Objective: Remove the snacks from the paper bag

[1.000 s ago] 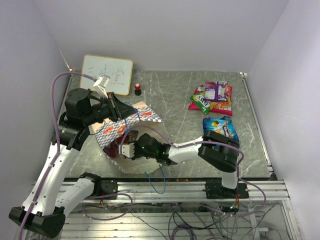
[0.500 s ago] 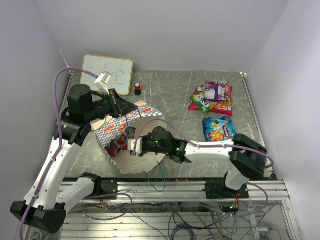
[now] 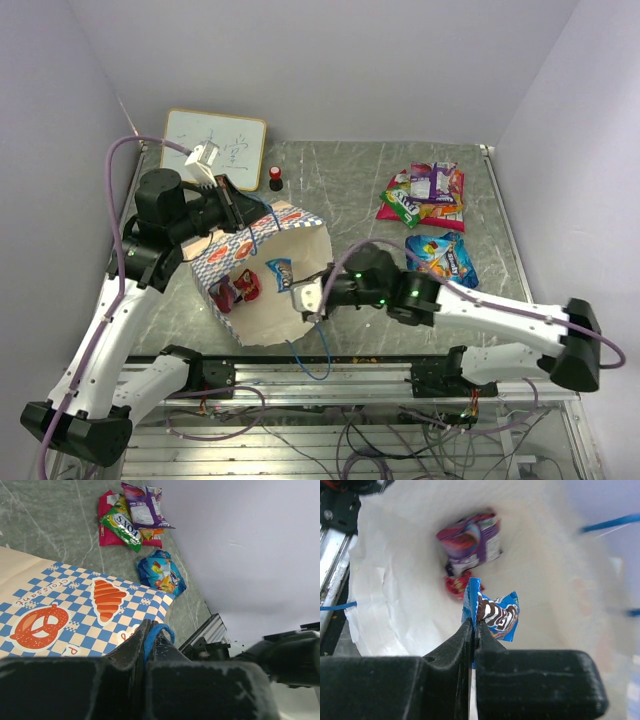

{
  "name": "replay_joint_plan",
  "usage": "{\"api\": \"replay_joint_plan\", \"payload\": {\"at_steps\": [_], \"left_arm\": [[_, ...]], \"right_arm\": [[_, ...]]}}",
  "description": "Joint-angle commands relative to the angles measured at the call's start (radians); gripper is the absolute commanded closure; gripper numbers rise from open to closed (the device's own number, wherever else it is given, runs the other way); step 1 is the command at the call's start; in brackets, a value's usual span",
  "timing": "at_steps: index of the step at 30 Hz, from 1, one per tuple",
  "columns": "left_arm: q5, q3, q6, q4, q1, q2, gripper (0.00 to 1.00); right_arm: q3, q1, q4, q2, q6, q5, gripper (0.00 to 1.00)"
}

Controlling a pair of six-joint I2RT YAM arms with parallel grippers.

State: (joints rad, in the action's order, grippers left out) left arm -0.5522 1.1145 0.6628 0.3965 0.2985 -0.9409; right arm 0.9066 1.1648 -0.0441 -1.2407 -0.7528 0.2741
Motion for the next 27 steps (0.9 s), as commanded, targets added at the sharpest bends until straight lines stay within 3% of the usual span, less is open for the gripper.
{"api": "replay_joint_plan", "payload": {"at_steps": [1,7,10,16,20,23,27], "left_arm": [[0.045,-0.012,0.001,-0.048,0.008,-0.001,0.93],[0.059,-0.006,-0.019,-0.03,0.008,-0.011,0.93],[0.07,0.032,-0.021,0.005,0.008,-0.025,0.93],[0.097,0.082,-0.063,0.075,0.008,-0.031,0.93],[0.091,0.056,-0.032,0.055,0.008,-0.004,0.93],[0.09,0.049,-0.025,0.06,0.008,0.009,0.93],[0.101,0.039,-0.014,0.061,0.008,0.031,0.93]], "right_arm": [[0.088,-0.011,-0.178,0.151,-0.086,-0.032,1.0],[0.196,-0.054,-0.193,0.265,-0.092,-0.156,1.0],[0.178,-0.093,-0.097,0.314,-0.072,-0.242,1.0],[0.003,-0.265,0.278,0.4,0.08,-0.295,1.0],[-0.023,-0.308,0.283,0.4,0.158,-0.337,1.0],[-0.074,-0.321,0.35,0.397,0.26,-0.51,1.0],[-0.066,-0.369,0.326,0.327,0.478,-0.981,1.0]]}}
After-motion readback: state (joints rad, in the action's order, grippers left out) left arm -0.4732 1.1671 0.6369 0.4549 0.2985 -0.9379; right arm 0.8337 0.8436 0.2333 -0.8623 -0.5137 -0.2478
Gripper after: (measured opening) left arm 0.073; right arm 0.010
